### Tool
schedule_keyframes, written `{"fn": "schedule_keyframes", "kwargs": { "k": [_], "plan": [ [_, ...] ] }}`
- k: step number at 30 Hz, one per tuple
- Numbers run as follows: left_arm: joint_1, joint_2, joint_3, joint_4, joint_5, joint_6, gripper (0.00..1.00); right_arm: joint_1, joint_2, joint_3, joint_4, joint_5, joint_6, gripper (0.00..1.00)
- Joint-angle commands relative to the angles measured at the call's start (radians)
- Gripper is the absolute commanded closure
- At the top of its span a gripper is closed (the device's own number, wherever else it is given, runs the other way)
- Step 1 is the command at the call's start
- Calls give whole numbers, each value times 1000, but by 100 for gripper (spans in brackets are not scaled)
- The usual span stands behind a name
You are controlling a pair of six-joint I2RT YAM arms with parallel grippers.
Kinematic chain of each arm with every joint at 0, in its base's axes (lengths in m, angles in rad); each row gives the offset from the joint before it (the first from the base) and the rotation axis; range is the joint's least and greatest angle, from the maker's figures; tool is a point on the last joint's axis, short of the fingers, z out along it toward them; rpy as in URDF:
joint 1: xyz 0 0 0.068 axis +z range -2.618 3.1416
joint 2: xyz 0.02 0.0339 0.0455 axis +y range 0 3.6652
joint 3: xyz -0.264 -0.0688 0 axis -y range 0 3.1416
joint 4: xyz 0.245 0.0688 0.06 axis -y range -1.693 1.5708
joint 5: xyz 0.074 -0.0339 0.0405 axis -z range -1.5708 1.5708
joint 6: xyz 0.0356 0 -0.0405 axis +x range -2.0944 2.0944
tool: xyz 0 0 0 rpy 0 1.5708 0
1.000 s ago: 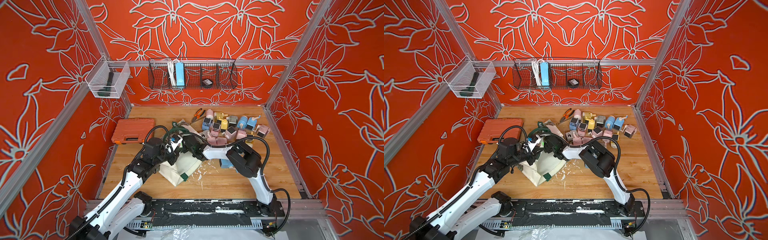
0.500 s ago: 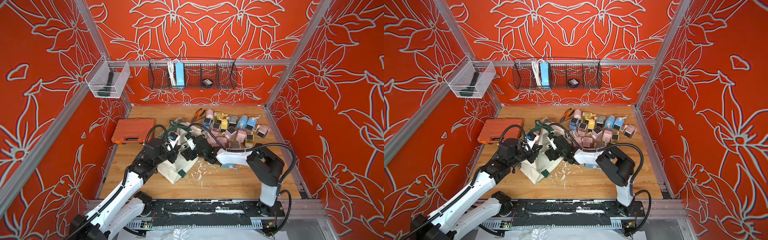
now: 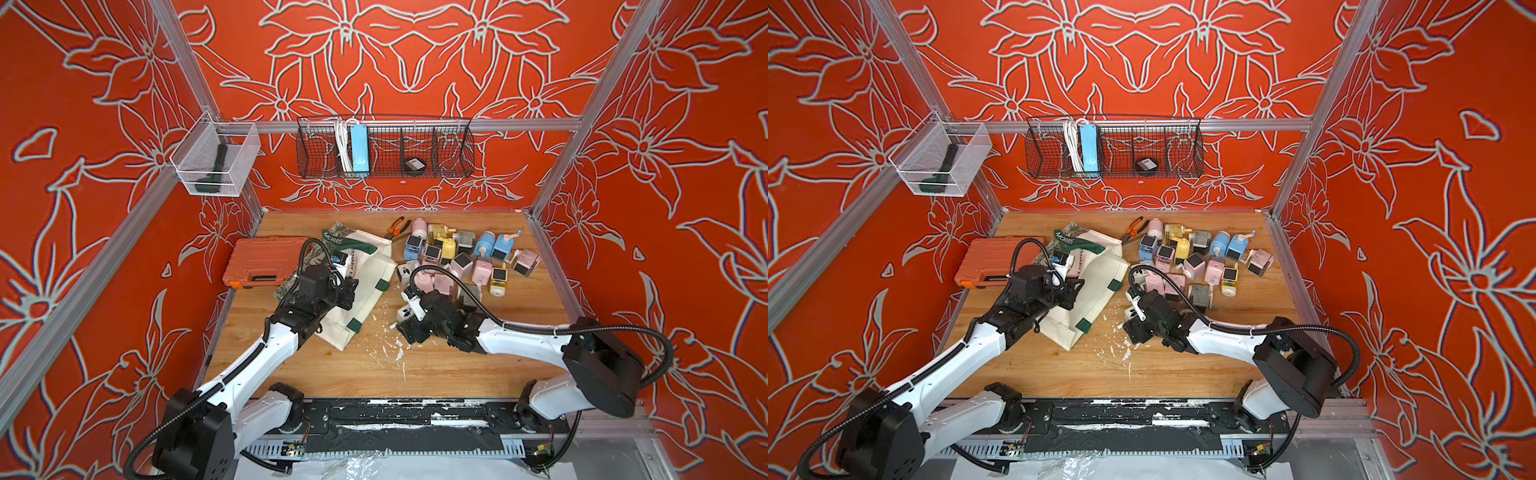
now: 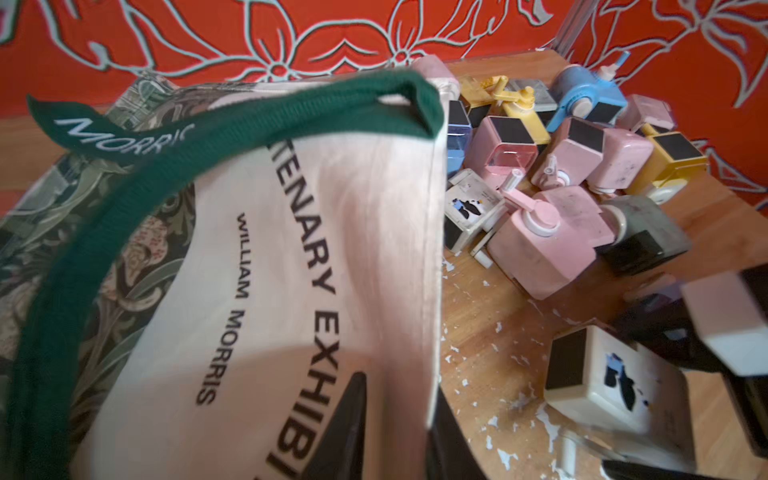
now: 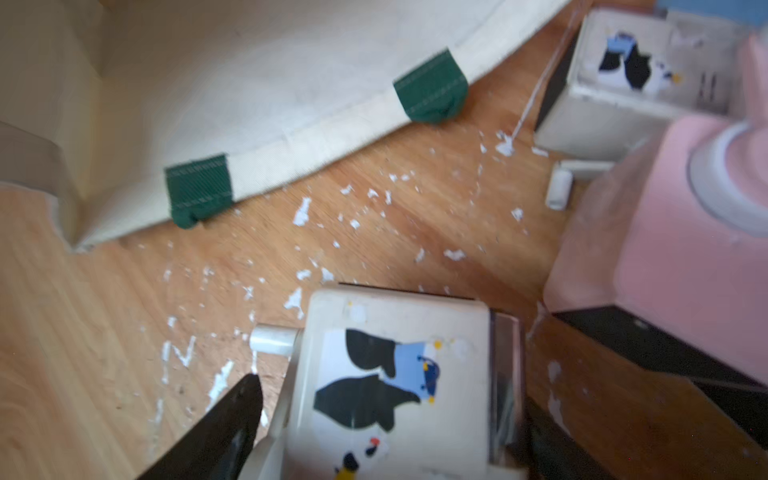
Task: Take out the pencil sharpeners from the tote bags
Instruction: Place the pencil sharpener at the center of the board, then reset both arms
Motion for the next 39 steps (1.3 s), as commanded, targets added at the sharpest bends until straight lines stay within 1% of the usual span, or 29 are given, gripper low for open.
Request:
{"fn": "schedule_keyframes", "kwargs": {
  "k": [1,2,4,6,7,9,11,13,14,16,18,19,21,22,24,25,26,28,31,32,33,34,35,36,37,38,39],
  "plan": [
    [1,-42,19,32,14,-26,41,-7,-2,-7,0,64,13,30],
    [1,-59,13,27,3,-26,31,-7,-5,-3,-7,73,13,24],
    [1,-137,16,-11,6,-19,15,-7,-28,16,-41,74,-4,12],
    [1,-202,31,-70,34,-3,7,-7,-76,19,-56,70,-11,1],
    [1,-240,42,-109,40,11,6,-7,-107,21,-68,64,-18,1],
    [1,-325,51,-157,16,13,6,-6,-171,28,-94,65,-30,2],
    [1,-417,34,-156,-36,-10,5,-7,-237,40,-133,95,-41,2],
    [2,-502,-10,-111,-130,-56,5,-9,-308,60,-188,151,-57,2],
    [2,-531,-40,-77,-173,-81,5,-12,-341,62,-200,188,-66,2],
    [3,-578,-113,27,-263,-127,5,-28,-421,42,-198,335,-68,1],
    [3,-591,-194,158,-324,-117,7,-69,-491,21,-205,465,-57,1],
    [3,-587,-232,220,-377,-105,8,-103,-529,4,-202,532,-56,1],
    [3,-567,-289,312,-485,-64,11,-175,-594,-65,-138,642,-68,1],
    [3,-548,-324,365,-558,-49,12,-221,-627,-108,-100,684,-66,1],
    [4,-506,-393,475,-683,-28,12,-306,-664,-188,-39,735,-70,1],
    [8,-477,-433,540,-727,-28,12,-352,-677,-216,-37,748,-68,1],
    [13,-448,-467,590,-740,-23,12,-386,-683,-243,-24,754,-85,1],
    [15,-365,-512,664,-743,-14,13,-447,-680,-339,109,777,-164,1],
    [25,-242,-561,773,-737,-9,12,-526,-646,-415,202,661,-165,1],
    [44,-193,-587,844,-701,-9,12,-547,-603,-449,294,636,-181,1],
    [76,-133,-604,908,-658,-24,12,-577,-542,-475,401,619,-168,1],
    [105,-82,-610,948,-629,-44,12,-602,-485,-469,454,610,-177,1],
    [130,-5,-604,1006,-598,-47,12,-609,-438,-438,444,591,-191,1],
    [139,31,-580,1008,-554,-25,11,-627,-379,-427,510,582,-207,1],
    [158,71,-575,1063,-493,-4,11,-640,-323,-430,607,568,-218,1],
    [176,128,-552,1087,-445,21,13,-648,-266,-414,667,552,-265,1],
    [186,179,-522,1082,-436,27,13,-668,-207,-407,720,498,-284,1]
  ]
}}
